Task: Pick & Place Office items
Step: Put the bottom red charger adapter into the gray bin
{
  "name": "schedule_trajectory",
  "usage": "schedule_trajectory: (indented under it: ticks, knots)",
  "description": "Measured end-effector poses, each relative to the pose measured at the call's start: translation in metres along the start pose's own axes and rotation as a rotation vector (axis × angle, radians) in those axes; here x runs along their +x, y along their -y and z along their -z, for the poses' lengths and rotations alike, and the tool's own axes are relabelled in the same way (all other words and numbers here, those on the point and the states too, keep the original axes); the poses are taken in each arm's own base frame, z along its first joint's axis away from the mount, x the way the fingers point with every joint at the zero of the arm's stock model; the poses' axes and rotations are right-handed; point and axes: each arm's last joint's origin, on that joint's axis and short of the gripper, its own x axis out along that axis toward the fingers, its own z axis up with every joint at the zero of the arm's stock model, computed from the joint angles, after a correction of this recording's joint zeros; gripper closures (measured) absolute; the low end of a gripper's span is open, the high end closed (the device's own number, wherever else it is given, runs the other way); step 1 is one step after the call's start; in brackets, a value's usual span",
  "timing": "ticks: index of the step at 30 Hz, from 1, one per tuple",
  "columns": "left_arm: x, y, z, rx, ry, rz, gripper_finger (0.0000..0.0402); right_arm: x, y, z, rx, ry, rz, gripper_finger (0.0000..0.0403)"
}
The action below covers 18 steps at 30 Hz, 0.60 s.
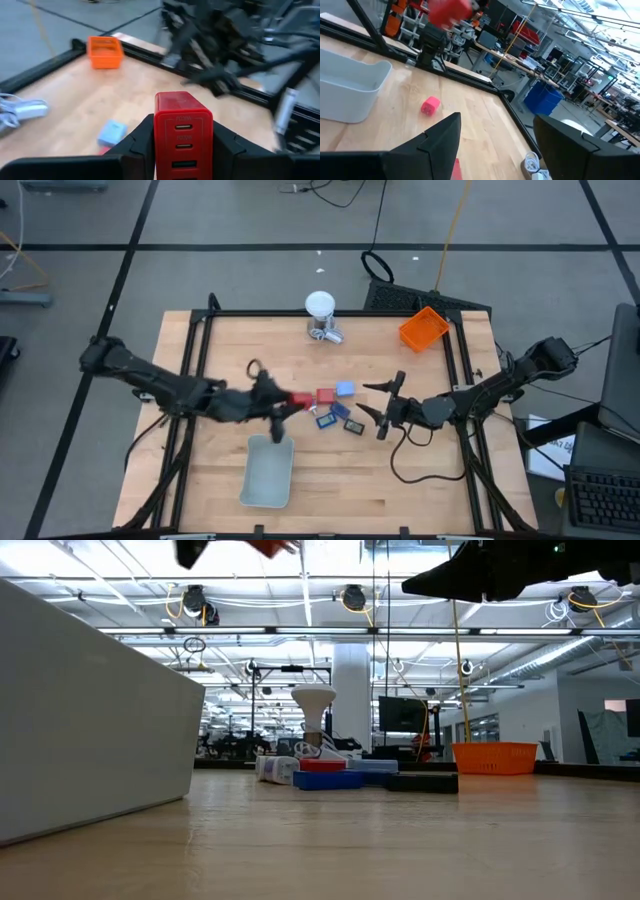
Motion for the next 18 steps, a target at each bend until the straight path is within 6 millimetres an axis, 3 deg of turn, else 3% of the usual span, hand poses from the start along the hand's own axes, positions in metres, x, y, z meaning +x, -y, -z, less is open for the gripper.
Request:
schedule_trajectory:
  ticks: [9, 13, 18]
  knots:
    - [-0.047, 0.011, 0.078, -0.036, -0.171, 0.37, 0.0278, 0.0, 0.0, 0.0, 0.0, 0.0, 0.0, 0.0165]
    - [-0.052, 0.009, 0.11, -0.116, -0.305, 0.373, 0.0283, 0.0, 0.0, 0.0, 0.0, 0.0, 0.0, 0.0165]
    - [-0.046, 0.0, 0.141, -0.211, -0.436, 0.304, 0.0268, 0.0, 0.0, 0.0, 0.002, 0.001, 0.001, 0.0165]
